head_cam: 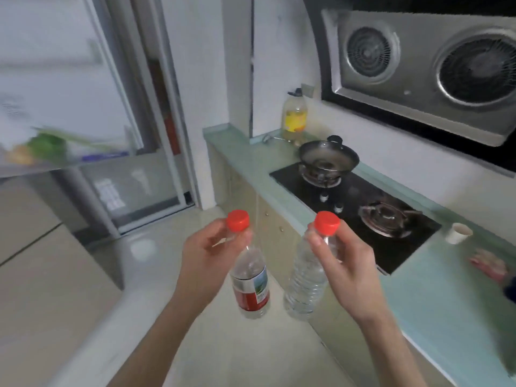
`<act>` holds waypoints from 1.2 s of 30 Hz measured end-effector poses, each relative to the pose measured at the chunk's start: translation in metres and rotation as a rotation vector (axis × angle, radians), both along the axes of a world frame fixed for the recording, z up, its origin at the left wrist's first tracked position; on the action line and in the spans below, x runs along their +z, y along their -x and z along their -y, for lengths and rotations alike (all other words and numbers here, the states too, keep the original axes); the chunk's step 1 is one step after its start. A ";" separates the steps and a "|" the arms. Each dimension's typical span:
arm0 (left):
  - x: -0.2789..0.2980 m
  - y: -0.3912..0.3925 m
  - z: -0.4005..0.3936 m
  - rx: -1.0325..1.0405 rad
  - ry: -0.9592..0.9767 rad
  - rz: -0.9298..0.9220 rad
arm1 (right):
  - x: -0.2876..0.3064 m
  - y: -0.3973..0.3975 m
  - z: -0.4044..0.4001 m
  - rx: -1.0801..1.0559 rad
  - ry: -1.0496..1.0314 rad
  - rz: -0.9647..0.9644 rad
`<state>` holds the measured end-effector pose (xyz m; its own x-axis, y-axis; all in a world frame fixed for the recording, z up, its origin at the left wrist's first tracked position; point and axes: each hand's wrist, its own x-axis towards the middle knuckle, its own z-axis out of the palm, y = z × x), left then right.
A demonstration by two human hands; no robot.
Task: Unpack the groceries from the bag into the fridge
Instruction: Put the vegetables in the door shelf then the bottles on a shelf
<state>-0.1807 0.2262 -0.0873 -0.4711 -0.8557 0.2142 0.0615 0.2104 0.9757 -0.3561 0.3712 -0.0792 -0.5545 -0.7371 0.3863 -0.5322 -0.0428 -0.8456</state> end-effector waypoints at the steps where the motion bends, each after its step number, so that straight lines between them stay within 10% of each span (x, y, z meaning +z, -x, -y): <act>1: 0.000 -0.018 0.014 0.057 0.017 0.022 | 0.001 -0.010 0.020 0.037 0.012 -0.008; 20: 0.040 -0.322 0.208 0.661 0.041 -0.025 | 0.025 -0.257 0.353 0.538 0.135 0.015; 36: 0.052 -0.402 0.373 0.967 0.112 -0.068 | 0.043 -0.364 0.577 0.869 0.266 -0.044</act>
